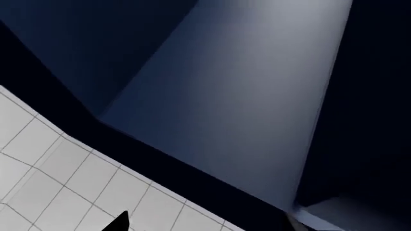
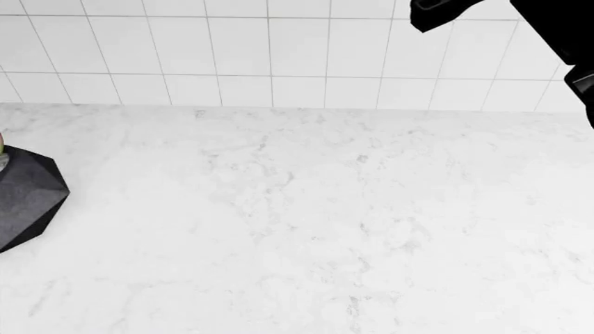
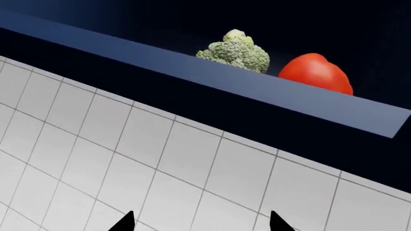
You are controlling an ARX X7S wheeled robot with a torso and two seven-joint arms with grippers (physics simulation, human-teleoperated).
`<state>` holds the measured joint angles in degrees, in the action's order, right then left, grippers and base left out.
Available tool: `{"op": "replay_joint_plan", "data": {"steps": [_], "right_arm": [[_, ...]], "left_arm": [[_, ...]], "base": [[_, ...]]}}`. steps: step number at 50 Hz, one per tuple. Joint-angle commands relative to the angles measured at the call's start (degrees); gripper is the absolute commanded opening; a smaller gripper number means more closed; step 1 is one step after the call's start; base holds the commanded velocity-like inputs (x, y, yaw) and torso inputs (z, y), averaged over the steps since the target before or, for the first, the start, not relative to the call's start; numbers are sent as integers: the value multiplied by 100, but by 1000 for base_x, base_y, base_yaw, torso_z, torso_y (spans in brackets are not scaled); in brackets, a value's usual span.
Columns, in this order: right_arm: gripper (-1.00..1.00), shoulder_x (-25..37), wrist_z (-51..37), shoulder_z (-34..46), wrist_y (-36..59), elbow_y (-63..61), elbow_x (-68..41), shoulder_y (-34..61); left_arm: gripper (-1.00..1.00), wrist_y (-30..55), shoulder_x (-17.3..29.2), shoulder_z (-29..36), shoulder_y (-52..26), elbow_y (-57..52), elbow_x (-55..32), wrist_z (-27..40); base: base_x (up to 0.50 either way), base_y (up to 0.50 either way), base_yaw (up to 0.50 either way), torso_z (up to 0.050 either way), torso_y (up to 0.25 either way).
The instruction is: Pick the broccoli, tomato from the counter and place them in the cabinet. Then close the cabinet.
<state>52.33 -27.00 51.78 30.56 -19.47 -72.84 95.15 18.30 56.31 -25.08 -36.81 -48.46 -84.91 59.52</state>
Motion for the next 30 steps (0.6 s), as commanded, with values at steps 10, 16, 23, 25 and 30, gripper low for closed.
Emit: {"op": "replay_joint_plan", "data": {"steps": [10, 16, 23, 25, 30], "right_arm": [[100, -43, 7, -12, 29, 20, 7, 20], [100, -59, 31, -11, 35, 42, 28, 30], [100, -73, 35, -12, 40, 51, 34, 26], [100, -72, 27, -15, 45, 44, 26, 27], [100, -67, 28, -24, 27, 52, 26, 0]], "left_arm": [[100, -171, 82, 256, -794, 399, 40, 543], [100, -245, 21, 449, -1097, 491, -31, 568], [100, -225, -60, 1006, -1728, 630, -98, 530], [100, -168, -74, 1212, -1932, 682, -120, 505], [100, -41, -90, 1616, -2543, 861, -171, 587]], "base": [[0, 0, 0, 0, 0], [0, 0, 0, 0, 0], [0, 0, 0, 0, 0], [0, 0, 0, 0, 0], [0, 0, 0, 0, 0]]}}
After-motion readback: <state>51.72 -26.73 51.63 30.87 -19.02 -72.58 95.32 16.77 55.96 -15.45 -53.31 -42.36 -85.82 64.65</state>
